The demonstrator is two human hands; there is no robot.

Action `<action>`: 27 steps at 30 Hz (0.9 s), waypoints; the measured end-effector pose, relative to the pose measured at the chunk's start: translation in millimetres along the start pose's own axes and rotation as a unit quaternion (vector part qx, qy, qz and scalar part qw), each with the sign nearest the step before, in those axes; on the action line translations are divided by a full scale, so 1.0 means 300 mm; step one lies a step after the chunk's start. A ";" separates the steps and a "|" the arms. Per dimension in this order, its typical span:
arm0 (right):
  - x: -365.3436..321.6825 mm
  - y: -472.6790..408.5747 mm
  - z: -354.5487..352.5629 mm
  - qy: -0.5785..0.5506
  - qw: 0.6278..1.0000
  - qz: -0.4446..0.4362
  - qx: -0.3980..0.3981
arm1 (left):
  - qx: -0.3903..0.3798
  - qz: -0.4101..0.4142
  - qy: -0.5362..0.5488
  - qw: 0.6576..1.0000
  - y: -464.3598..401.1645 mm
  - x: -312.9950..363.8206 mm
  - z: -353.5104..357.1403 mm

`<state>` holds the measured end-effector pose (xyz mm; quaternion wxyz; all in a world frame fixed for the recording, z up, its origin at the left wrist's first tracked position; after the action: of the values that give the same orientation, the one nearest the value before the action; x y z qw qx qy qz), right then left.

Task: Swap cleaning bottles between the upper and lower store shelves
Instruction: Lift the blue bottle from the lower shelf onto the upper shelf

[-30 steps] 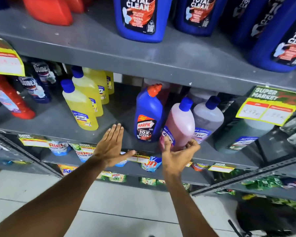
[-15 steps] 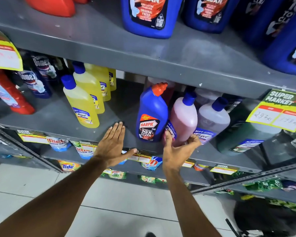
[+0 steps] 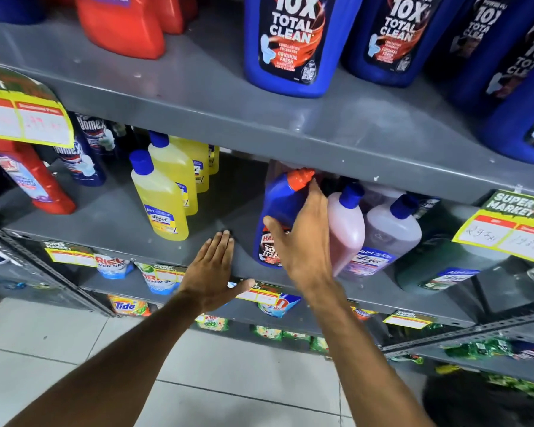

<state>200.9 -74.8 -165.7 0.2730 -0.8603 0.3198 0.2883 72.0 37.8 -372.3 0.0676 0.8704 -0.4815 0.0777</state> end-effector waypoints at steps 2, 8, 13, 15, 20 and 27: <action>0.000 -0.055 0.014 0.049 0.997 0.009 -0.052 | -0.002 0.001 0.006 1.000 0.003 -0.003 0.002; 0.031 -0.115 0.010 0.082 0.991 0.016 -0.103 | 0.005 0.003 0.008 1.000 -0.006 -0.005 0.006; 0.030 -0.069 0.009 0.058 0.993 0.010 -0.100 | -0.027 0.000 -0.006 1.000 0.004 -0.011 0.013; 0.035 -0.037 0.001 0.049 0.994 0.018 -0.100 | -0.042 0.013 -0.008 0.999 0.012 0.003 0.001; 0.007 0.040 -0.048 0.065 0.994 0.016 -0.090 | 0.037 0.034 0.026 0.998 0.093 0.043 -0.105; -0.156 0.166 -0.273 0.054 0.995 -0.048 -0.075 | 0.105 0.056 0.004 0.993 0.267 0.131 -0.372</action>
<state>162.5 -142.1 -92.4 0.2034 -0.9070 0.2702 0.2510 16.8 -15.6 -251.9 -0.0268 0.8439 -0.5184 0.1355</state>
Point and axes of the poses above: each hand's wrist, its own y-axis away from the middle knuckle, its own z-axis out of the palm, x = y × z, the point moved 6 cm from there along -y, towards the middle knuckle
